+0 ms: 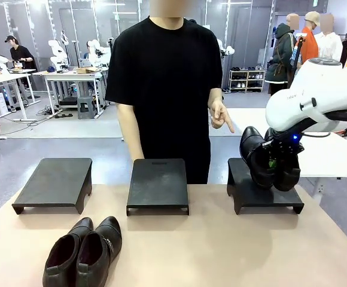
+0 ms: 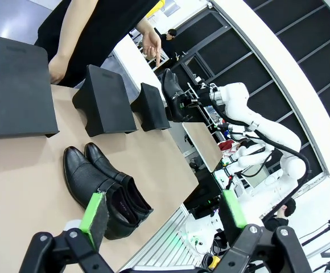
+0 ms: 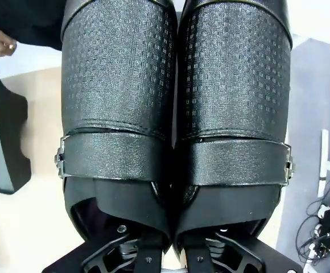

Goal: Place the shoes on the stand as instructed by the person.
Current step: Pick up one pair of Shoes and place it on the Shoes Stand indicated by the person.

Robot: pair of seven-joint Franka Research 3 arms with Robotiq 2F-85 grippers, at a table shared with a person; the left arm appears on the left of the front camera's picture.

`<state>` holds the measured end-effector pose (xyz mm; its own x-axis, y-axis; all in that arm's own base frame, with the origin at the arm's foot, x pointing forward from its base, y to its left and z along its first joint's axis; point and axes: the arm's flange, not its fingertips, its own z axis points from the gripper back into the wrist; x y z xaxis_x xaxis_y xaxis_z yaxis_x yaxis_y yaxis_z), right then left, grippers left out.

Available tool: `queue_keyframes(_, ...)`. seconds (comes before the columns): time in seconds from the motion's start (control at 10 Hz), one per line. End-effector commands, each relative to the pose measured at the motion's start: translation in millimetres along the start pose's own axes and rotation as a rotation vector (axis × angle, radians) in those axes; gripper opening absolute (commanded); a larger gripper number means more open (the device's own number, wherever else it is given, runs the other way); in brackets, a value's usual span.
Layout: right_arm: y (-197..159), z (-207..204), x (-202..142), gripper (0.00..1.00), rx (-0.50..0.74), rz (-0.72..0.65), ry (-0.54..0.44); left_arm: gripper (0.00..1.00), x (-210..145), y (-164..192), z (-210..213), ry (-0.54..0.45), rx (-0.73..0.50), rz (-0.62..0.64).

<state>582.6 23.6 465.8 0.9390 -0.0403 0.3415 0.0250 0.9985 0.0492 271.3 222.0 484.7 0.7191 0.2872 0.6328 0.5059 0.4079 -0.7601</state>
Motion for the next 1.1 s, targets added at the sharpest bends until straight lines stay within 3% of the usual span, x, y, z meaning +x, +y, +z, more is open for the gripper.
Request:
queue_keyframes(0.0, -0.9, -7.9, 15.1, 0.00, 0.034, 0.019, -0.027, 1.00, 1.9, 0.7, 1.0, -0.001, -0.014, -0.019)
queue_keyframes(1.0, -10.7, -47.0, 26.1, 0.00, 0.055, -0.012, -0.020, 1.00, 1.9, 0.7, 1.0, -0.001, -0.014, -0.019)
